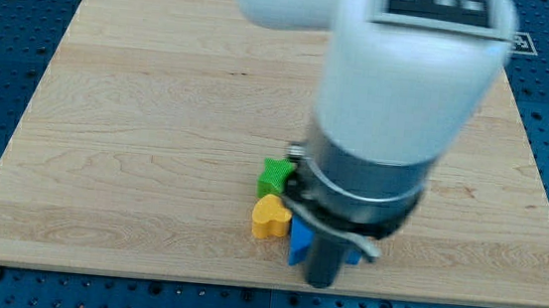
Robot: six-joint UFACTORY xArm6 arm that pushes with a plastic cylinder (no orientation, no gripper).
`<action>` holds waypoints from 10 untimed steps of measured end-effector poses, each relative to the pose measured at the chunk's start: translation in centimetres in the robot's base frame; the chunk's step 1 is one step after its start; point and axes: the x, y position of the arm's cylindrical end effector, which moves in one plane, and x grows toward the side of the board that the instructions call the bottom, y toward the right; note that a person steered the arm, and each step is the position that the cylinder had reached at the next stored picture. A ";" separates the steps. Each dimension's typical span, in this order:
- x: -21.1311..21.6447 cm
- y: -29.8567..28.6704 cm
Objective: Slide the red star to the center
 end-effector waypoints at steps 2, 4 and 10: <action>0.0 -1.2; -3.5 0.3; -13.7 0.5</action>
